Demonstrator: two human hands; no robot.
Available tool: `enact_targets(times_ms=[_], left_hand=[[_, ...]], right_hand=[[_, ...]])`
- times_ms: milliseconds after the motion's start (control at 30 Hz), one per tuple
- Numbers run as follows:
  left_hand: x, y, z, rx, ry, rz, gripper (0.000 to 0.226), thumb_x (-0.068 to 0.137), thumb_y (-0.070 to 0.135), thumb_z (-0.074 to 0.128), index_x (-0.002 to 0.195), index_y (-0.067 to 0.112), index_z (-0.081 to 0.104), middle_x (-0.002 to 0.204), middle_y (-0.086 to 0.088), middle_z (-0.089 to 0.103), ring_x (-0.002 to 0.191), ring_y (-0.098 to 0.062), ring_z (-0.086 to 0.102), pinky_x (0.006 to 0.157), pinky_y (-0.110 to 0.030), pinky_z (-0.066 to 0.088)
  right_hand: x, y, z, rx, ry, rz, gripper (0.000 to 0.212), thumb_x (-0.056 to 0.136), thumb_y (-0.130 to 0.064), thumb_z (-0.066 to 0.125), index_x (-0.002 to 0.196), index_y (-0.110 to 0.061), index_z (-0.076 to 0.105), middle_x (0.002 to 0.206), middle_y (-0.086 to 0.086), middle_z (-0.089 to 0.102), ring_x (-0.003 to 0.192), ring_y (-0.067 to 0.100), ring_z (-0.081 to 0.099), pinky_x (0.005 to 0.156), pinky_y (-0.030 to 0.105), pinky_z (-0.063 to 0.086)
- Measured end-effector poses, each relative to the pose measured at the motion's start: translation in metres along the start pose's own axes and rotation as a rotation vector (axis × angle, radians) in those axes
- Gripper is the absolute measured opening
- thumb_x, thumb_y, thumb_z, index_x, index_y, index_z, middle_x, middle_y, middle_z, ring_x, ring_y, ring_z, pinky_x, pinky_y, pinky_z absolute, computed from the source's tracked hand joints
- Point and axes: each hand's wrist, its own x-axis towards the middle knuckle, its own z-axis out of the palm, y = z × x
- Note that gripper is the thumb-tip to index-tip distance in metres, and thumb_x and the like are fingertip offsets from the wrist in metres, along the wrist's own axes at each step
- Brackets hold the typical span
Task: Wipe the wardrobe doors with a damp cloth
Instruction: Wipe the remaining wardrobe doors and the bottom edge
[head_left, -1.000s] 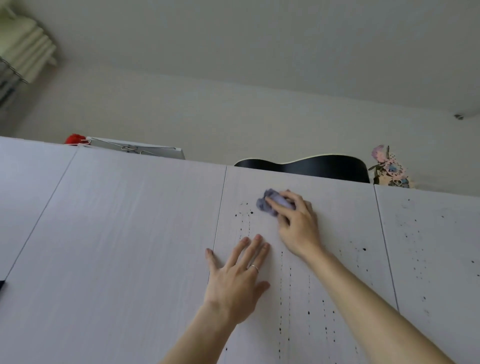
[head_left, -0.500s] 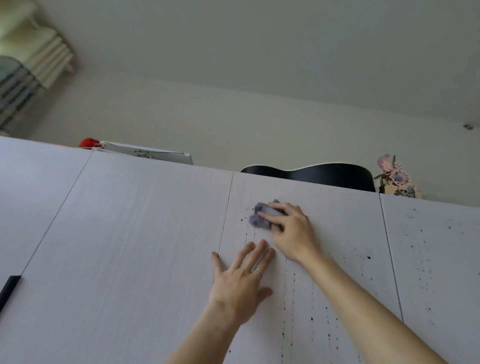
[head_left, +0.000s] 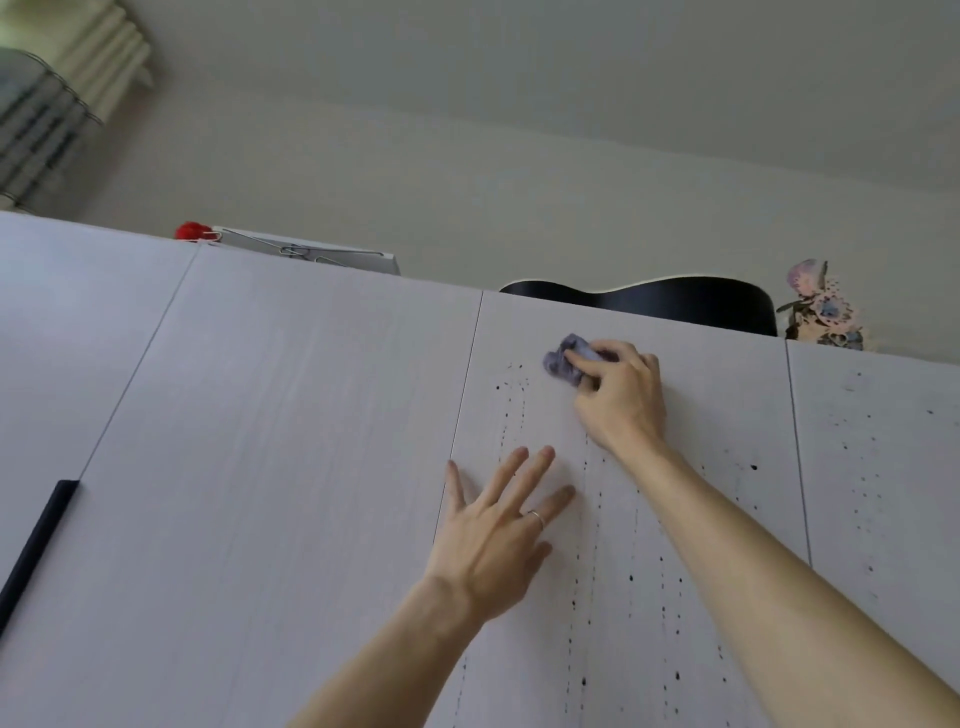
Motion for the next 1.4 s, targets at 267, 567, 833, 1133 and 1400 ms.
enact_targets(times_ms=[267, 567, 833, 1133, 1400], left_hand=[[-0.034, -0.015, 0.028, 0.005, 0.009, -0.008, 0.068, 0.095, 0.052, 0.056, 0.154, 0.039, 0.024, 0.166, 0.006, 0.01, 0.15, -0.018, 0.009, 0.098, -0.084, 0.027], [-0.036, -0.021, 0.039, 0.015, 0.081, 0.009, 0.062, 0.1, 0.053, 0.03, 0.156, 0.039, 0.01, 0.169, 0.005, 0.0, 0.155, -0.021, 0.007, 0.103, -0.083, 0.014], [-0.045, -0.024, 0.05, 0.132, 0.158, 0.002, 0.057, 0.096, 0.055, 0.03, 0.151, 0.041, 0.033, 0.163, 0.001, 0.028, 0.147, -0.045, 0.024, 0.099, -0.077, 0.025], [-0.054, -0.025, 0.053, 0.045, 0.209, -0.066, 0.062, 0.096, 0.057, 0.04, 0.153, 0.035, 0.034, 0.16, -0.006, 0.032, 0.146, -0.04, 0.031, 0.103, -0.071, 0.036], [-0.066, -0.03, 0.058, -0.068, 0.213, -0.06, 0.062, 0.098, 0.056, 0.036, 0.155, 0.034, 0.029, 0.165, 0.0, 0.024, 0.154, -0.026, 0.015, 0.119, -0.058, 0.02]], right_hand=[[0.0, -0.051, 0.032, 0.141, -0.085, -0.162, 0.032, 0.099, -0.022, 0.053, 0.123, -0.037, 0.07, 0.126, -0.007, 0.054, 0.115, 0.024, 0.041, 0.1, 0.031, 0.041], [0.024, -0.032, 0.023, 0.141, -0.035, -0.121, 0.03, 0.099, -0.018, 0.057, 0.12, -0.031, 0.072, 0.127, 0.0, 0.056, 0.119, 0.028, 0.045, 0.104, 0.025, 0.036], [-0.039, -0.027, 0.039, 0.169, -0.076, -0.319, 0.032, 0.094, -0.013, 0.064, 0.118, -0.031, 0.073, 0.122, -0.002, 0.058, 0.109, 0.025, 0.048, 0.099, 0.025, 0.038], [-0.022, -0.036, 0.045, 0.127, 0.113, -0.101, 0.036, 0.095, -0.012, 0.058, 0.122, -0.032, 0.071, 0.122, 0.001, 0.056, 0.109, 0.03, 0.048, 0.094, 0.04, 0.045], [-0.061, -0.01, 0.028, 0.007, -0.045, -0.337, 0.035, 0.094, -0.018, 0.063, 0.121, -0.04, 0.07, 0.118, -0.004, 0.061, 0.108, 0.026, 0.051, 0.088, 0.038, 0.042]])
